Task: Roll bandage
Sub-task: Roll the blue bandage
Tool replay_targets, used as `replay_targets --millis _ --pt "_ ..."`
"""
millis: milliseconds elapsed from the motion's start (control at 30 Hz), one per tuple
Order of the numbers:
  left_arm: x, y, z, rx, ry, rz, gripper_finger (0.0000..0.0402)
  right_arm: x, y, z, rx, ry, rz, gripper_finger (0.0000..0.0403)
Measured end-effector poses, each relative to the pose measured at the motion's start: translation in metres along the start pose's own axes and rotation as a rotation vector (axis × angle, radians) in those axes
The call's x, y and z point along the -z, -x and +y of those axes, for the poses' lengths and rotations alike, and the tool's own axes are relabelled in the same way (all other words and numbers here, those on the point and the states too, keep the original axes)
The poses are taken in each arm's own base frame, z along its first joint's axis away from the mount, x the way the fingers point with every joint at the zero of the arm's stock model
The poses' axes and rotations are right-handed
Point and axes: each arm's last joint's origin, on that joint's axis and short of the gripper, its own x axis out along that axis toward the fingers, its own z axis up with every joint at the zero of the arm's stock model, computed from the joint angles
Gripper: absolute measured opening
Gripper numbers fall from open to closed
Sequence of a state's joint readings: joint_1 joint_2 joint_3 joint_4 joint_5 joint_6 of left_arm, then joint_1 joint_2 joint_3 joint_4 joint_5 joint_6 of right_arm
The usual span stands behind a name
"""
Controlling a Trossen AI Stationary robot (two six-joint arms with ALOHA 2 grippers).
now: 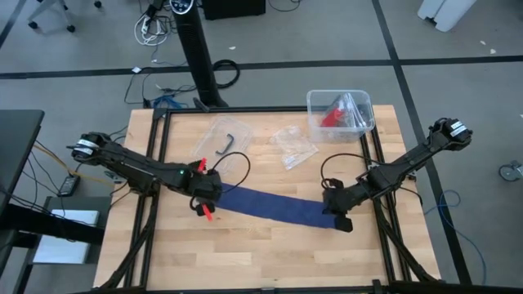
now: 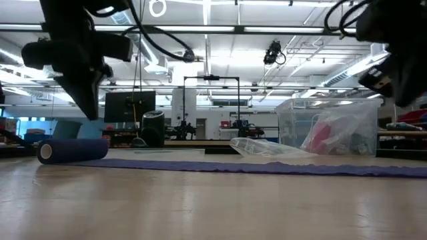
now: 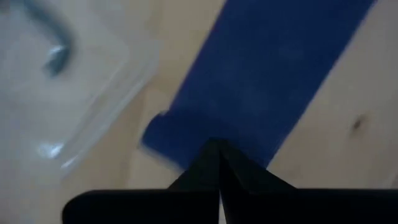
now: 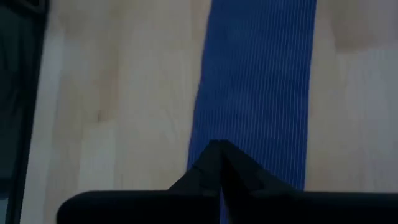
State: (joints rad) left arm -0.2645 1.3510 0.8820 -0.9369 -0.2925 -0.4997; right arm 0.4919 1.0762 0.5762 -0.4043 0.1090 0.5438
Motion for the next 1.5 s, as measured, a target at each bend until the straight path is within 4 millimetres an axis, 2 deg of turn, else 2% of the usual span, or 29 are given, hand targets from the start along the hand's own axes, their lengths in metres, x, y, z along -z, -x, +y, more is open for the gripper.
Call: replay_targets --millis 133,367,600,933,1233,1500 --pt "0.01 0.007 0.004 -0.078 0.023 0.096 0.0001 -0.017 -0.005 0.002 0.012 0.057 -0.174 0.0001" --pt "0.021 -0.007 0.002 -0.057 0.012 0.128 0.0001 -0.043 -0.021 0.005 0.018 0.189 -0.387 0.0001" --pt "0.023 -0.023 -0.004 0.021 0.014 0.081 0.0001 -0.048 -0.035 0.0 0.045 0.206 -0.398 0.0" --pt "0.015 -0.025 -0.009 0.086 -0.011 -0.002 0.0001 -0.05 -0.035 -0.002 0.047 0.218 -0.404 0.0" --pt "0.018 -0.013 -0.001 -0.089 -0.017 0.04 0.0001 -0.05 -0.035 -0.002 0.048 0.225 -0.404 0.0" --pt "0.025 -0.025 -0.001 -0.101 0.002 0.026 0.0001 -0.05 -0.035 -0.002 0.05 0.225 -0.407 0.0"
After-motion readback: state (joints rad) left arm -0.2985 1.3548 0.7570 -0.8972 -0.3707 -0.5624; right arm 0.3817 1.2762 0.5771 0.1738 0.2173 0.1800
